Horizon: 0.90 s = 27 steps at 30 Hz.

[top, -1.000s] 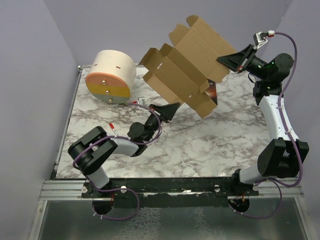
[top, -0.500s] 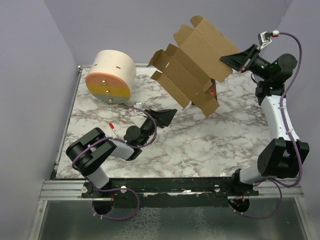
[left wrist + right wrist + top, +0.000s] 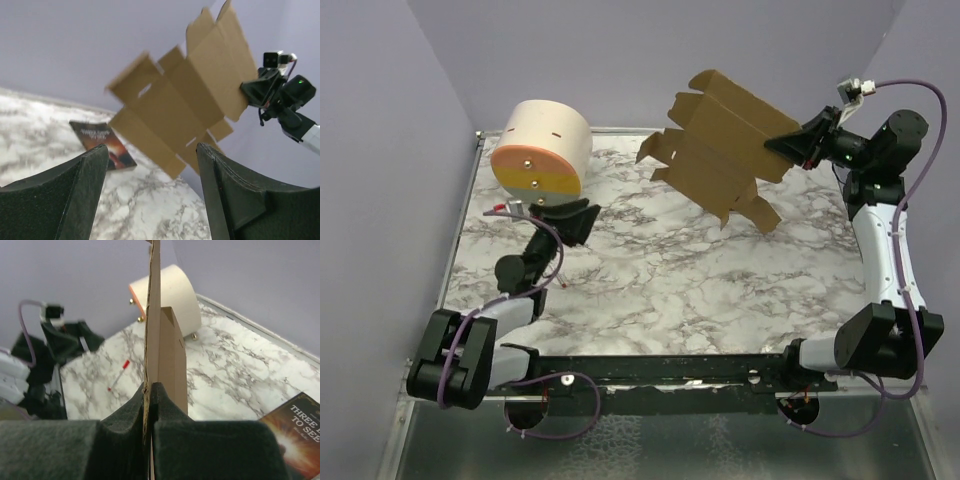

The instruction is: Fold the paper box

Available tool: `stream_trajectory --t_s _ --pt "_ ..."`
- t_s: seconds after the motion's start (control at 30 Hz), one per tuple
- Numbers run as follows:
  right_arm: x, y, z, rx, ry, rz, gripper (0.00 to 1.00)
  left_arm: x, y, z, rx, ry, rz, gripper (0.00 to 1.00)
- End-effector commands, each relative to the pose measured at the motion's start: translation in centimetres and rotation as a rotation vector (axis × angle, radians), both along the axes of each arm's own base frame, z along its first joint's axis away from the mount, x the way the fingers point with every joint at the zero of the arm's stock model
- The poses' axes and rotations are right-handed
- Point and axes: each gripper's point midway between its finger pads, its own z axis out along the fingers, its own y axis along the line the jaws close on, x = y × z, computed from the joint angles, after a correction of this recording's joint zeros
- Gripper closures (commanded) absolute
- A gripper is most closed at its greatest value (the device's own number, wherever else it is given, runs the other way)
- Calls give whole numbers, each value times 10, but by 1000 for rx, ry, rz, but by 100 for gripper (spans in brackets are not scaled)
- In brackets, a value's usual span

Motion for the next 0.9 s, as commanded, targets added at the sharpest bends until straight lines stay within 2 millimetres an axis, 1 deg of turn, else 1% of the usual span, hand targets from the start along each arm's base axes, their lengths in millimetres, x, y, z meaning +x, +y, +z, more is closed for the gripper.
stream_trajectory --t_s 0.0,0.07,0.1,0.13,0.2,0.3,0.43,0.5,0.6,0.67,0.87 --pt "-36 8 -27 -154 -115 135 99 -9 3 44 57 -134 -181 26" --pt "-47 11 -33 -169 -128 177 99 -8 14 62 45 -209 -193 26" --pt "-52 12 -34 -175 -133 188 99 -7 16 70 45 -244 -210 28" --pt "-57 13 -35 -183 -150 201 99 -5 16 75 47 -270 -228 33" --pt "-69 16 -34 -186 -174 236 99 4 11 80 65 -274 -284 49" --pt "-85 21 -29 -180 -218 296 99 17 1 82 97 -276 -359 61" --pt "-92 23 -27 -185 -249 311 99 15 -16 93 174 -376 -405 62" --pt "-96 24 -28 -173 -253 329 99 14 -24 95 207 -401 -429 62" --pt "-101 26 -29 -170 -268 338 99 17 -30 90 247 -398 -453 62" --pt "-104 28 -29 -171 -275 346 99 14 -35 86 267 -413 -468 62" --pt "-113 38 -33 -164 -269 381 99 9 -58 71 349 -401 -540 62"
